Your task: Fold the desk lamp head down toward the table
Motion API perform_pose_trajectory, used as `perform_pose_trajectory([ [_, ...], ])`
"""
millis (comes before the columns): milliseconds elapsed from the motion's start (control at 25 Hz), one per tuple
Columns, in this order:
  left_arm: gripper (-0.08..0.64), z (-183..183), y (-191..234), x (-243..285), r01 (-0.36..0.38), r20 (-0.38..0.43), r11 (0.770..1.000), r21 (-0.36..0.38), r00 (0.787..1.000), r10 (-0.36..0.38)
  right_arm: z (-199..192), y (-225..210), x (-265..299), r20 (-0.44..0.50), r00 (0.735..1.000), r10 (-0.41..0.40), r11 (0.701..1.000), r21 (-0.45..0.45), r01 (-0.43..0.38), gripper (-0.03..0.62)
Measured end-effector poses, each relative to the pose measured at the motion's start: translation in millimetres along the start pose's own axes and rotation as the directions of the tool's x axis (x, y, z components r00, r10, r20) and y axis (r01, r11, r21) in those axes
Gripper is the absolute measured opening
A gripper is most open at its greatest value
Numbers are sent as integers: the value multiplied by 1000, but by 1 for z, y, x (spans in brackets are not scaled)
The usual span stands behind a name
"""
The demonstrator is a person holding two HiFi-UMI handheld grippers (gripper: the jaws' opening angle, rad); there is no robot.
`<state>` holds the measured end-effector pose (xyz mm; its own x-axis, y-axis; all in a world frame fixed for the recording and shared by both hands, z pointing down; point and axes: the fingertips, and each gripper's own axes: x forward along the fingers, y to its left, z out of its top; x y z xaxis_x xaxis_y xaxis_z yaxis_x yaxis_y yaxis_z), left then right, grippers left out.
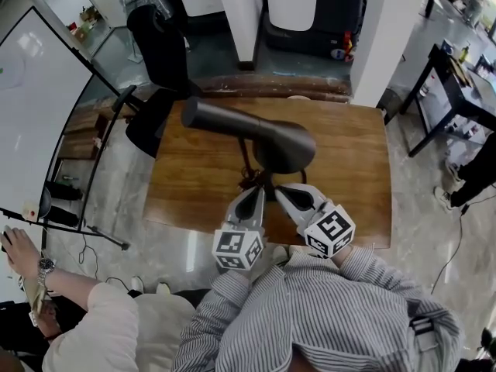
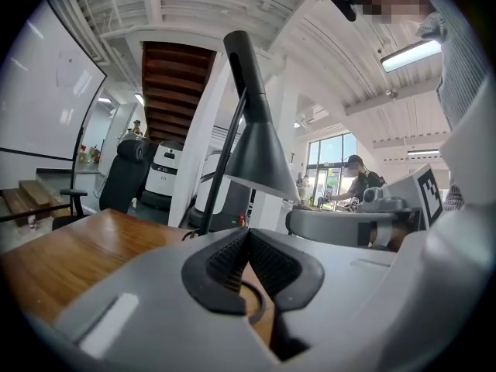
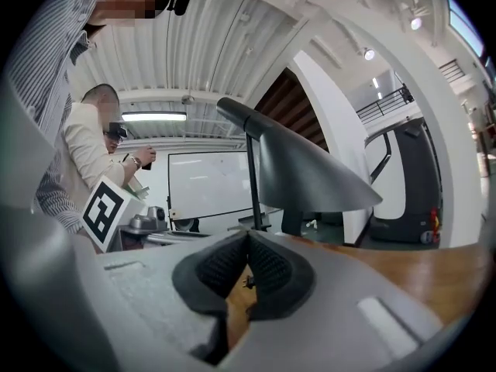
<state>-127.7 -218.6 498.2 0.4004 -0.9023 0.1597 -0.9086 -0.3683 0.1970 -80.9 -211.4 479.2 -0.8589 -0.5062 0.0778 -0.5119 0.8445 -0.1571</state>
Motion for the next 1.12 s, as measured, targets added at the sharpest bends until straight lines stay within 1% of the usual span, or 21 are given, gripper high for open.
perform_pose_trajectory([
  [200, 5, -2, 1, -2, 0, -8, 1000, -12, 1000, 0, -3, -1, -1, -20, 1000, -5, 1000, -10, 5, 0],
  [560, 3, -4, 0, -3, 11, -17, 1000, -23, 1000, -11, -2, -5, -4, -23, 999, -30, 999, -16, 30, 0],
  [880, 3, -6, -1, -3, 10, -21, 999, -39, 1000, -11, -2, -5, -5, -22, 999, -25, 999, -24, 25, 0],
  [1120, 3, -8, -1, 0, 5, -23, 999, -33, 1000, -6, -6, -8, -6, -28, 999, -19, 1000, -20, 18, 0],
])
